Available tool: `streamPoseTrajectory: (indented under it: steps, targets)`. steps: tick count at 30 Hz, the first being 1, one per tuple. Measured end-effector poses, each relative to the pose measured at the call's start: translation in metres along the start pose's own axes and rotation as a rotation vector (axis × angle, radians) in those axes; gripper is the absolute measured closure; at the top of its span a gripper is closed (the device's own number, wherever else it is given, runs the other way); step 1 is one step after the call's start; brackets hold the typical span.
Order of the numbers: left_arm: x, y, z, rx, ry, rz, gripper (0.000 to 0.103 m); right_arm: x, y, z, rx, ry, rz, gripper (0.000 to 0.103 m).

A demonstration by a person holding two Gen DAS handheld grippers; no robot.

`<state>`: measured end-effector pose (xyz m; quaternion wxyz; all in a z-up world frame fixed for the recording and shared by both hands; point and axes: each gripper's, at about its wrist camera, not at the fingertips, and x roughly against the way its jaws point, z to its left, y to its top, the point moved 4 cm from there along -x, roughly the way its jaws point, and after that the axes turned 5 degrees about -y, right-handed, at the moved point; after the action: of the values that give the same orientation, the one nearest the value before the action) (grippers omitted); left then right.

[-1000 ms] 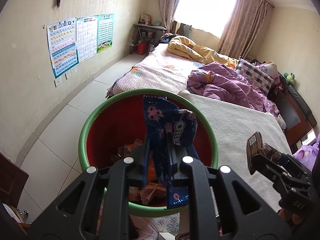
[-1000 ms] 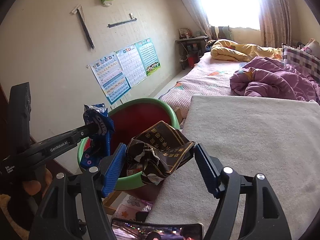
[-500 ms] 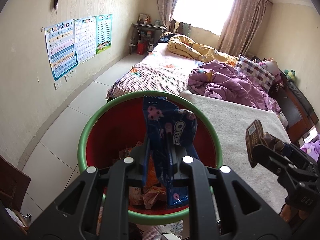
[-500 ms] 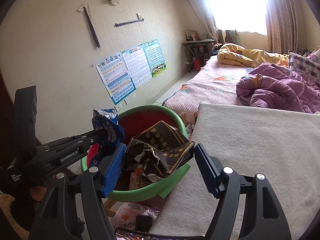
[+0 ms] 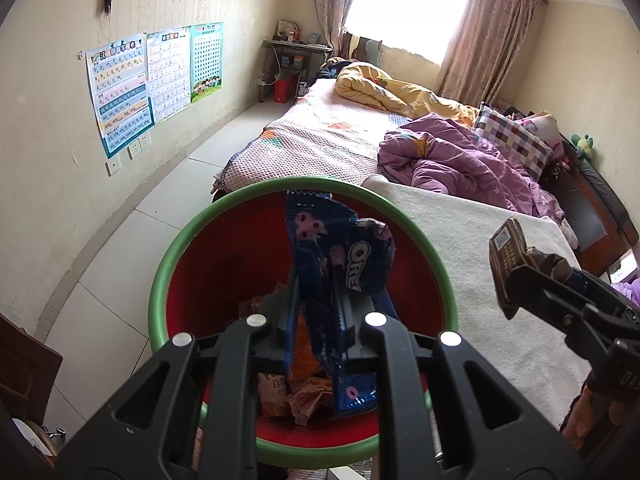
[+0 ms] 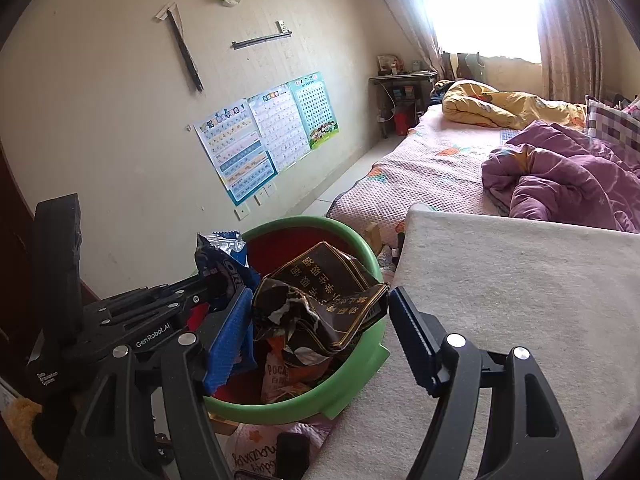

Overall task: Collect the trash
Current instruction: 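Open both tools to drop the Oreo and brown wrappers into the bucket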

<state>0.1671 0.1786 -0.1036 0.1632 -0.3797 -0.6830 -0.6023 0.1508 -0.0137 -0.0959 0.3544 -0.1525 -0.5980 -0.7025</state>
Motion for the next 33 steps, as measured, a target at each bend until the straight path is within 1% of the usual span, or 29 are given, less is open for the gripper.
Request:
streamPoseTrajectory:
  steps: [16, 26, 27, 29, 30, 31, 32, 33]
  targets:
    - [-0.012, 0.002, 0.007, 0.020, -0.007, 0.028, 0.089, -0.012, 0.004, 0.008, 0.010, 0.007, 0.024, 0.035]
    - [-0.013, 0.002, 0.011, 0.027, 0.000, 0.026, 0.088, -0.014, 0.007, 0.010, 0.021, 0.018, 0.026, 0.035]
    - [-0.012, 0.002, 0.012, 0.030, 0.004, 0.024, 0.086, -0.014, 0.006, 0.010, 0.022, 0.020, 0.026, 0.035]
    - [-0.011, 0.001, 0.014, 0.037, 0.012, 0.020, 0.075, -0.014, 0.006, 0.011, 0.023, 0.032, 0.024, 0.033]
    - [-0.010, 0.001, 0.014, 0.042, 0.019, 0.014, 0.059, -0.014, 0.006, 0.011, 0.024, 0.035, 0.023, 0.033]
    - [-0.009, 0.001, 0.015, 0.047, 0.024, 0.005, 0.048, -0.013, 0.006, 0.010, 0.024, 0.036, 0.022, 0.031]
    - [-0.007, 0.001, 0.016, 0.052, 0.026, -0.003, 0.046, -0.012, 0.006, 0.009, 0.020, 0.038, 0.018, 0.028]
    - [-0.006, 0.001, 0.017, 0.057, 0.030, -0.006, 0.043, -0.012, 0.006, 0.008, 0.017, 0.041, 0.013, 0.028]
